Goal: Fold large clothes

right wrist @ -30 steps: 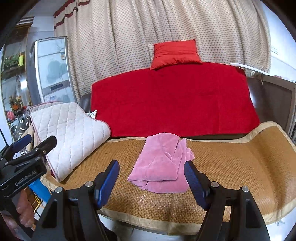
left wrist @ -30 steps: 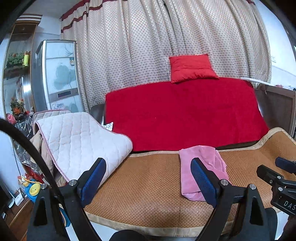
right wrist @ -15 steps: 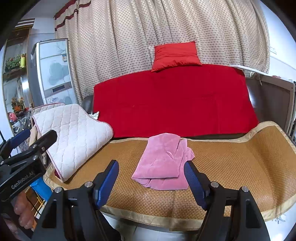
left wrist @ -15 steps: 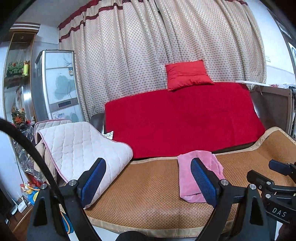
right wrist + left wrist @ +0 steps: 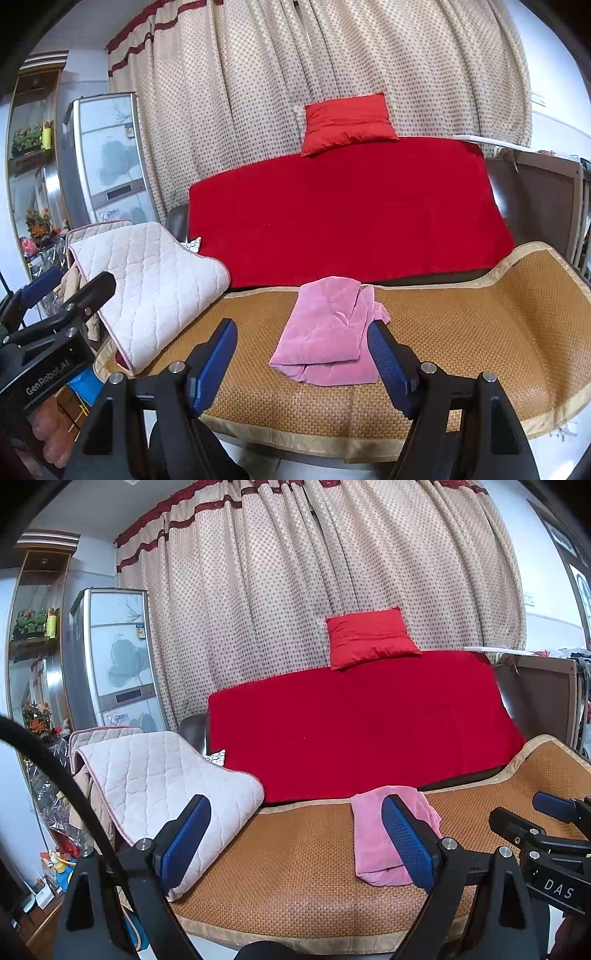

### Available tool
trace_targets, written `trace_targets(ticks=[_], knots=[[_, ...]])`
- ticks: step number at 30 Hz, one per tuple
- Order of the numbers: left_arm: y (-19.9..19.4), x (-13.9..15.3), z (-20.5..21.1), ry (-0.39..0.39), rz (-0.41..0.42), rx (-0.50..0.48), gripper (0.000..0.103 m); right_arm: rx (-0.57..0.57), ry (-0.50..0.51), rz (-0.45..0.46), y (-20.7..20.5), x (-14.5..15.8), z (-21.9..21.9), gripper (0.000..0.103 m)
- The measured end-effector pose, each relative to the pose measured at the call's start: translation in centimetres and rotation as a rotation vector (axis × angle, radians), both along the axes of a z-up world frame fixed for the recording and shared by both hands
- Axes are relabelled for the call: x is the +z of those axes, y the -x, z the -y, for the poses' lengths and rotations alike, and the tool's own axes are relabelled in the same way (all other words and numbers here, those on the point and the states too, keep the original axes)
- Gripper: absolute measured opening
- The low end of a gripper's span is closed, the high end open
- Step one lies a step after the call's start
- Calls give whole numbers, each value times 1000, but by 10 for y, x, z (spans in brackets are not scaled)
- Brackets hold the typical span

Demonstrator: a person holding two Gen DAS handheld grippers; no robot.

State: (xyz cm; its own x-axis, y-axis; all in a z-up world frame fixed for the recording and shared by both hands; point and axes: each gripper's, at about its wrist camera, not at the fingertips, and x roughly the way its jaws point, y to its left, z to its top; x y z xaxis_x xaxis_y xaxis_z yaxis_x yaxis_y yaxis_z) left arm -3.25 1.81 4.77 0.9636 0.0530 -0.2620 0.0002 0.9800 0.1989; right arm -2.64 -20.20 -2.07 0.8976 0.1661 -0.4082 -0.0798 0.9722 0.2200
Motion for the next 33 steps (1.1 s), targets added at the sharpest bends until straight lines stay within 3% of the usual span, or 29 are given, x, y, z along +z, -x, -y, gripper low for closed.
trace_targets(ticks=[33], knots=[[11, 9, -12, 21, 32, 31, 94, 5, 7, 49, 16, 16, -13, 76]])
